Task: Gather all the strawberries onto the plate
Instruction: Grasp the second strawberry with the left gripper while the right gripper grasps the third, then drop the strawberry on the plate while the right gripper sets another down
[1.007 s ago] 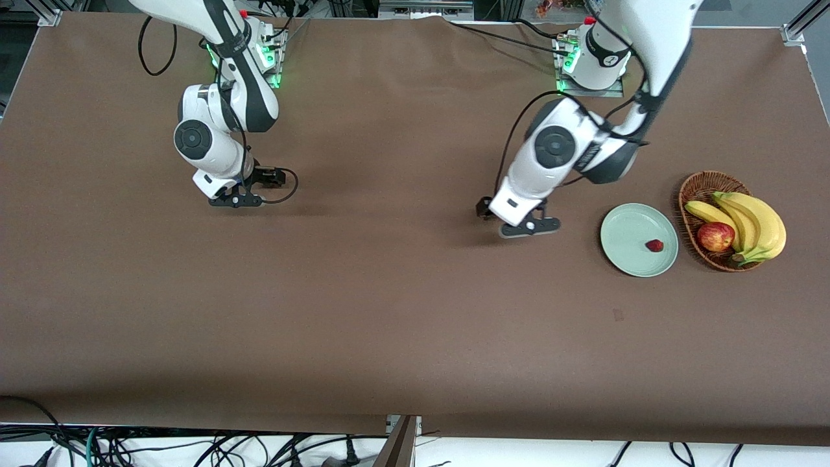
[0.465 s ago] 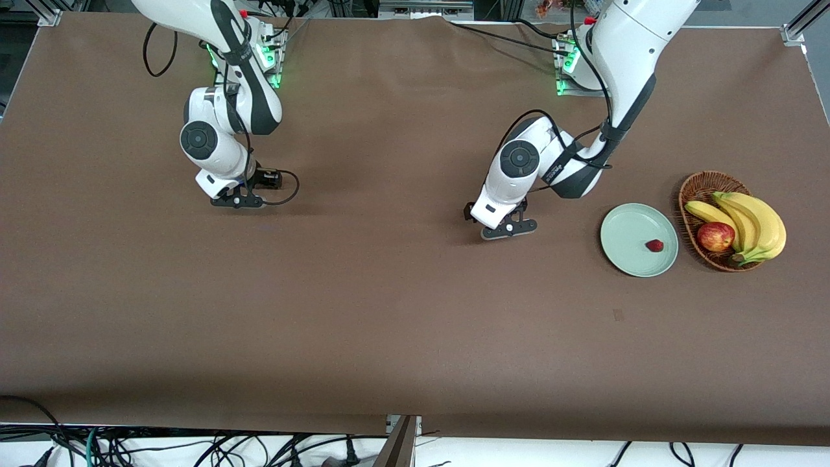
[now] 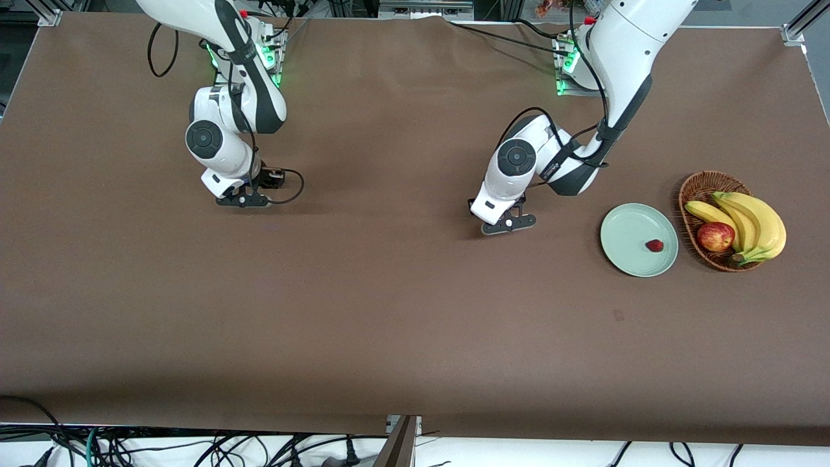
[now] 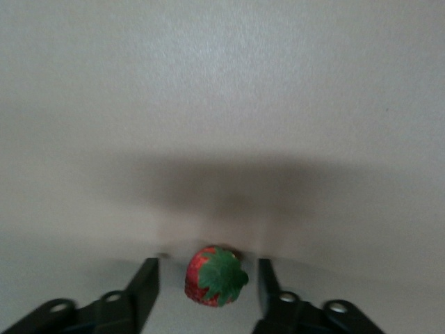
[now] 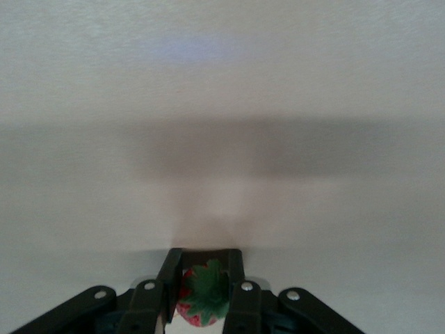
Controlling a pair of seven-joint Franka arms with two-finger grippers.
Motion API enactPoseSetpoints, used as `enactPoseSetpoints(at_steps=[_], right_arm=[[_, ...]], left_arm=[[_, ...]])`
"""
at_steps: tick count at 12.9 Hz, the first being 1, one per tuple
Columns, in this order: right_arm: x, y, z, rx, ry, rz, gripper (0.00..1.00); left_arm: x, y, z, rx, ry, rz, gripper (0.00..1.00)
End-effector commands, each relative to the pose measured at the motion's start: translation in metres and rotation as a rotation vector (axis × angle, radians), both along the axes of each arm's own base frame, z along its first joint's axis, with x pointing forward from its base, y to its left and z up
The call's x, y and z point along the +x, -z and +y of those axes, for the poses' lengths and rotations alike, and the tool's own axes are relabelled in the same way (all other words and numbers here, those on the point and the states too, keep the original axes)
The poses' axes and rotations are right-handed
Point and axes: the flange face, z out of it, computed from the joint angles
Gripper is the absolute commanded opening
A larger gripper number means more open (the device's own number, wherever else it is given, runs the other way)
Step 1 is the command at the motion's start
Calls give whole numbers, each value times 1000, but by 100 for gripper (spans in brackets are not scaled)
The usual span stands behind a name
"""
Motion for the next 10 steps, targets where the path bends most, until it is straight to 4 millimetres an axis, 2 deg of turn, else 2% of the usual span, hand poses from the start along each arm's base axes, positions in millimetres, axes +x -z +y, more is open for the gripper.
enactPoseSetpoints(at_steps=[1, 3, 5, 7, 10], right_arm=[[-2, -9, 27, 48, 15, -20, 15], [2, -20, 71, 101, 64, -36, 15], [3, -32, 131, 128, 125, -52, 15], [21, -45, 201, 167, 207, -86, 16], [45, -45, 316, 241, 352, -101, 17]], left_arm=[[1, -7, -1, 16, -7, -23, 19], [14, -23, 7, 9, -15, -50, 16], [49, -54, 46, 22, -43, -65, 14], [78, -77, 84, 22, -29, -42, 14], [108, -93, 147, 10, 1, -42, 14]])
